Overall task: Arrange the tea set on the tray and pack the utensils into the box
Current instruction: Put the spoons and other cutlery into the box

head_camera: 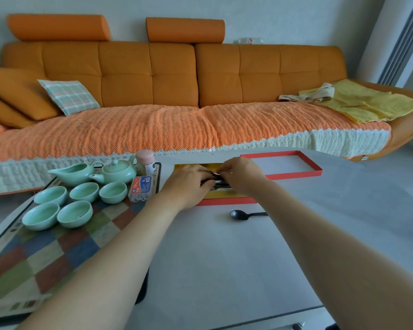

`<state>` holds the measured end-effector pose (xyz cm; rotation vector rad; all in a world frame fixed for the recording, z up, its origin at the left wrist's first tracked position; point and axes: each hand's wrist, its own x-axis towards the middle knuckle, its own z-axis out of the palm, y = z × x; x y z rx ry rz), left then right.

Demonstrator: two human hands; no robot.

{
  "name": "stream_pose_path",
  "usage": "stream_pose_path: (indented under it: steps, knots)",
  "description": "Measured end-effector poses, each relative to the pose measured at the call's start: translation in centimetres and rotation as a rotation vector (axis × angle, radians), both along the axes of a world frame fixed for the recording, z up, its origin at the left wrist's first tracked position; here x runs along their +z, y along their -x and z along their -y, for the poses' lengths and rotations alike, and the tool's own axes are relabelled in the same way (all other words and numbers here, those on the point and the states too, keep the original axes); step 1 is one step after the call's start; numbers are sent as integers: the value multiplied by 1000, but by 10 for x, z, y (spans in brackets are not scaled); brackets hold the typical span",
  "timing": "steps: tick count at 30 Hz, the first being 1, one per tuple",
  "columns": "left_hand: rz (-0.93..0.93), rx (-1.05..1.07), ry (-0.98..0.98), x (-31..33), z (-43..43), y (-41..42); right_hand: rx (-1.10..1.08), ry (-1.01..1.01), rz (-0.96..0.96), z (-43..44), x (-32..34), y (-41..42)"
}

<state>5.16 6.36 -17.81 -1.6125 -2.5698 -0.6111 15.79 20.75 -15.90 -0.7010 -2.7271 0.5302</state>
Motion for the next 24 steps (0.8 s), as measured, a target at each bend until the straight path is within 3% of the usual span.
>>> stream_pose_path:
  steps: [6,12,17,20,24]
  knots:
    - [-15,14,22,3,1,-7,71,10,38,-2,1,-15]
    - [-77,-80,-231,14,-4,-48,148,-96,-120,-7,13,-53]
    - [54,-158,7,13,-10,-83,178,-101,135,-6,19,-89]
    - [-7,-166,128,3,-10,-89,219,-97,310,-7,18,-105]
    - [-11,-198,169,2,-12,-90,217,-151,353,-10,11,-111]
